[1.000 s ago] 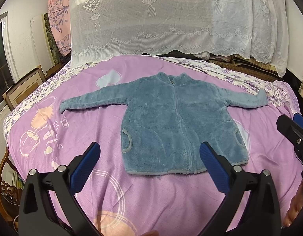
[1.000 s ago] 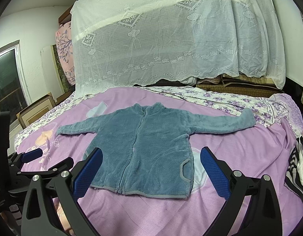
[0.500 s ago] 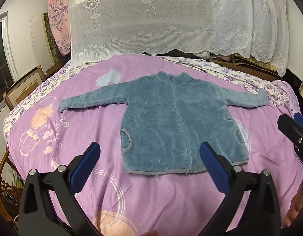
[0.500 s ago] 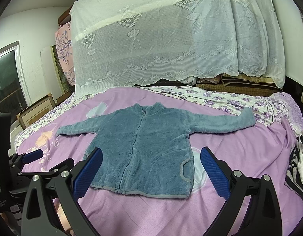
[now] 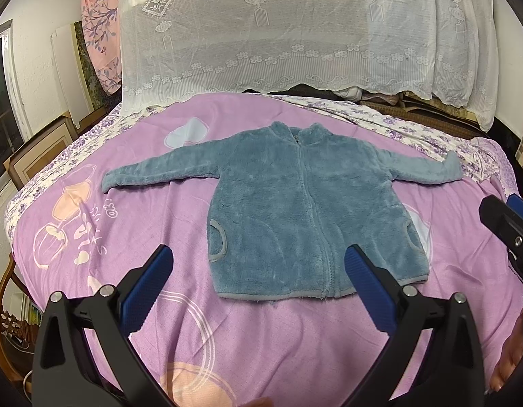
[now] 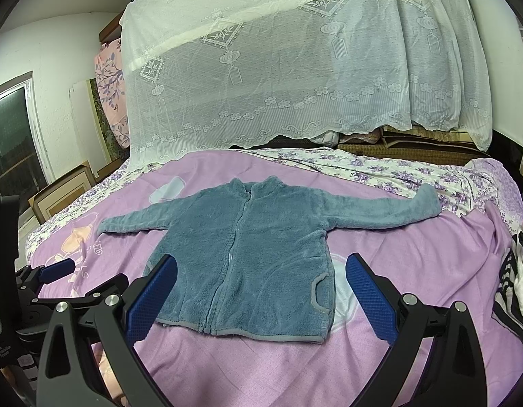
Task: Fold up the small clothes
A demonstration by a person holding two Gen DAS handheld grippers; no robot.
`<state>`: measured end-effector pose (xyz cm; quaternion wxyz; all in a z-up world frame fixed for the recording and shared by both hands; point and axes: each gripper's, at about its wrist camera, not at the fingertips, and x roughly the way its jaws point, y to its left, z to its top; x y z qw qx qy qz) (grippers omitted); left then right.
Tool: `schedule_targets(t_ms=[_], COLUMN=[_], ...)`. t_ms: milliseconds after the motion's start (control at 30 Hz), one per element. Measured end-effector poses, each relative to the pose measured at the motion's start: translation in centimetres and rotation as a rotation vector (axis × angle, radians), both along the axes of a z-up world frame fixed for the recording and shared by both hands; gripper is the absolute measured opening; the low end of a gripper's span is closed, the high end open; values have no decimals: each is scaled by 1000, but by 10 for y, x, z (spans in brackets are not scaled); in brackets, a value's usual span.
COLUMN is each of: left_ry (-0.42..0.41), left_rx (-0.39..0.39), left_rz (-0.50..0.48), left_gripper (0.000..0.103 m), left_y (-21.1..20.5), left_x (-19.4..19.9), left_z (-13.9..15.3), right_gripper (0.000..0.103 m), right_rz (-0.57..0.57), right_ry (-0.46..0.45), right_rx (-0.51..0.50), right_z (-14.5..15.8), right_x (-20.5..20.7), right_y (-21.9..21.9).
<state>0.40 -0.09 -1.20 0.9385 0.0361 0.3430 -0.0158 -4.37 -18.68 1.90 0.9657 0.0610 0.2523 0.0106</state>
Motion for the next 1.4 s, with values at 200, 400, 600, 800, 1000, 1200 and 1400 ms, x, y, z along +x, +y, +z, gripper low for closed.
schedule_targets(t_ms=[200, 400, 600, 800, 1000, 1200, 1400], left_ry=[0, 3, 7, 12, 28, 65, 114], left_rx=[0, 1, 1, -1, -1, 6, 3], left_rz=[0, 0, -3, -1, 0, 3, 10], left_gripper=[99, 99, 99, 99, 99, 99, 99], left_y=[-1, 0, -2, -2, -2, -3, -3], left_x=[0, -1, -3, -4, 0, 16, 48], left_z=[0, -3, -11, -13, -14, -25, -51], right_gripper=[100, 100, 100, 100, 100, 100, 100], right_rz=[0, 0, 0, -1, -2, -12, -54], right_ry=[0, 1, 1, 2, 8, 37, 96], right_rx=[1, 2, 2, 4, 5, 21, 125], right_z=[0, 0, -2, -2, -6, -21, -52], right_x=[0, 0, 1, -1, 2, 16, 43], right_y=[0, -1, -2, -3, -4, -13, -46])
